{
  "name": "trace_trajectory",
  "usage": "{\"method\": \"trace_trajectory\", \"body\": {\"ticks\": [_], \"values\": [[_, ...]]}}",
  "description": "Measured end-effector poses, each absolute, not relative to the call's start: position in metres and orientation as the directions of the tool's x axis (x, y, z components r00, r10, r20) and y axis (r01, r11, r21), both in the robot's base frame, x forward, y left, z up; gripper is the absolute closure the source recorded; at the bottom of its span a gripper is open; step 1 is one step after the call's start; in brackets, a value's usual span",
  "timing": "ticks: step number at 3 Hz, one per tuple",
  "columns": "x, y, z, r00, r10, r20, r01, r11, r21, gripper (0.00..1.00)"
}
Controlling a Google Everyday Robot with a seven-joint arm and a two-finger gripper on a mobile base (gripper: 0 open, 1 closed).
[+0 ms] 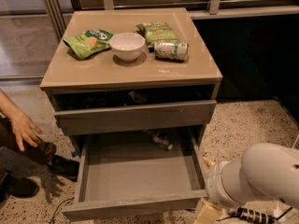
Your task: Close middle drawer
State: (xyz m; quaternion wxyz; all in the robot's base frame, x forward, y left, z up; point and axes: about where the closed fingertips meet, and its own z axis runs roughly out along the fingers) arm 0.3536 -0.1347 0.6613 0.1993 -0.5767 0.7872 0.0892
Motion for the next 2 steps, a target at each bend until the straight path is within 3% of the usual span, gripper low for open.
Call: {"method": "trace_trajectory", "body": {"ticks": [2], "values": [[0.3675, -0.1232, 0.6053, -0.208, -0.901, -0.38, -0.963, 0.256, -0.08, 0.0]]}}
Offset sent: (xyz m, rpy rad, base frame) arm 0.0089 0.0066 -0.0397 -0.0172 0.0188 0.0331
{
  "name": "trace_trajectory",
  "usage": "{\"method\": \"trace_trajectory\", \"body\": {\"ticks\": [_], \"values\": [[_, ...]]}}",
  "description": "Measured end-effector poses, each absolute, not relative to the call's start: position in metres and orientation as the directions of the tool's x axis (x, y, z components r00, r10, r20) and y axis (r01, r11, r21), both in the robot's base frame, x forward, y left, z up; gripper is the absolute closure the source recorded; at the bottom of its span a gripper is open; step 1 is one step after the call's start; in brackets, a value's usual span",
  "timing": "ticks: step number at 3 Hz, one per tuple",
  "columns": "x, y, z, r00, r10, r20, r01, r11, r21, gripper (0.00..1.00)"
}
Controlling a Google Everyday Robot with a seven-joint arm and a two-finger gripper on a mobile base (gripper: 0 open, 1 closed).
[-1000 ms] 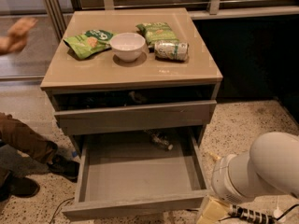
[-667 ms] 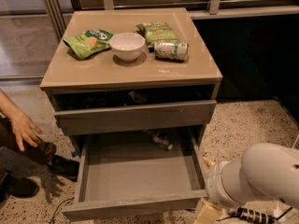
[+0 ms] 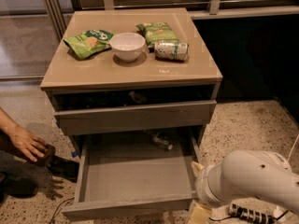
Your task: Close middle drawer
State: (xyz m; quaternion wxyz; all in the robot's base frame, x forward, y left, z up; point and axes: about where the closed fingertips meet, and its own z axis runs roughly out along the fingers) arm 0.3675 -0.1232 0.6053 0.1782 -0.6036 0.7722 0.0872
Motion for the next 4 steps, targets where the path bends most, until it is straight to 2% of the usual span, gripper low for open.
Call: {"method": "trace_trajectory", "body": {"ticks": [4], "values": [[0.395, -0.084, 0.476, -0.133, -0.9, -0.416, -0.976, 0.191, -0.101, 0.0]]}}
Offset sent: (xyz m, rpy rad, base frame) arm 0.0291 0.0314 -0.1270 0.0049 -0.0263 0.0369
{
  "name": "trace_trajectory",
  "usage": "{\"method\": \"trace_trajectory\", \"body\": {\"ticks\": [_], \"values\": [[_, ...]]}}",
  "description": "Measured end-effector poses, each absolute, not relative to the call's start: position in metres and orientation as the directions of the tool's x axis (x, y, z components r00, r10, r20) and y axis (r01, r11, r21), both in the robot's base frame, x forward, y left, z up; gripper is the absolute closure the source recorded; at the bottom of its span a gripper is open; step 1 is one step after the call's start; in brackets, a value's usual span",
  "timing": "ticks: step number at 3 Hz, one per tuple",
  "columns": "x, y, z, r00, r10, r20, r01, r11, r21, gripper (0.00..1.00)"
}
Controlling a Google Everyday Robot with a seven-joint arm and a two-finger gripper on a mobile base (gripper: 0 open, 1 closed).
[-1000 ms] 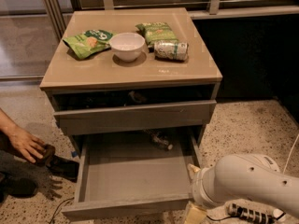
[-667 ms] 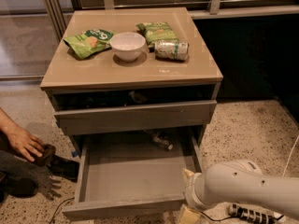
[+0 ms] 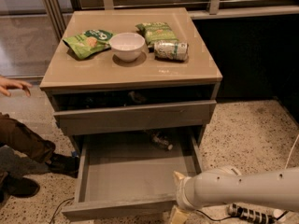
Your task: Close middle drawer
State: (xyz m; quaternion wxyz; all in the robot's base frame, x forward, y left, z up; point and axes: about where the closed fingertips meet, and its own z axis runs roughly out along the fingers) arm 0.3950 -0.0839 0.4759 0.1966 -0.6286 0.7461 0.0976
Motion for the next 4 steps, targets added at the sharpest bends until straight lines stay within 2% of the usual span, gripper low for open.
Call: {"method": "trace_trajectory", "body": {"ticks": [3, 4], "values": [[0.403, -0.069, 0.428, -0.101, -0.905, -0.414, -0.983, 0.154, -0.096, 0.0], [0.405, -0.068, 0.422, -0.103, -0.905, -0.413, -0.984, 0.154, -0.094, 0.18]]}}
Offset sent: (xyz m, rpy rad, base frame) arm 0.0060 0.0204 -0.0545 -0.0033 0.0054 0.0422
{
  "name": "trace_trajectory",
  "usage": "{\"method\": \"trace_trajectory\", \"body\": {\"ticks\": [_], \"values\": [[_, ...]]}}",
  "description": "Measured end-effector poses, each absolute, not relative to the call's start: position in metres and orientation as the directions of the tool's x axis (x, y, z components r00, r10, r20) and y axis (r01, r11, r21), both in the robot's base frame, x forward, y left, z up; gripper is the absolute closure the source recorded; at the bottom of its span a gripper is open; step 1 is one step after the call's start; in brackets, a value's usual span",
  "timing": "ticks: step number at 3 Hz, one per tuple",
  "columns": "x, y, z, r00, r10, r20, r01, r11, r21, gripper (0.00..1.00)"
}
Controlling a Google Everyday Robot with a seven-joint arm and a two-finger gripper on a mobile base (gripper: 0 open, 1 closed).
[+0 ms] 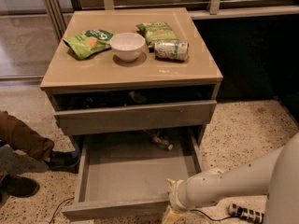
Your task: Close middle drawer
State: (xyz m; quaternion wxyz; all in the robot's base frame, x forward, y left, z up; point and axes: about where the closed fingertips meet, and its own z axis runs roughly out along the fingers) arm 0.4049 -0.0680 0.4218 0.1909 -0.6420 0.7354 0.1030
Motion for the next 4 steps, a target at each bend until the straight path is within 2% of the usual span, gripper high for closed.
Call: {"method": "trace_trajectory", "body": {"ticks": [2, 3, 4], "values": [[0.405, -0.0679, 0.4213, -0.103, -0.905, -0.413, -0.984, 0.154, -0.093, 0.81], [0.405, -0.0679, 0.4212, -0.103, -0.905, -0.413, -0.984, 0.155, -0.093, 1.0], [0.4062, -0.0699, 0.4204, -0.108, -0.905, -0.41, -0.982, 0.161, -0.096, 1.0]]}}
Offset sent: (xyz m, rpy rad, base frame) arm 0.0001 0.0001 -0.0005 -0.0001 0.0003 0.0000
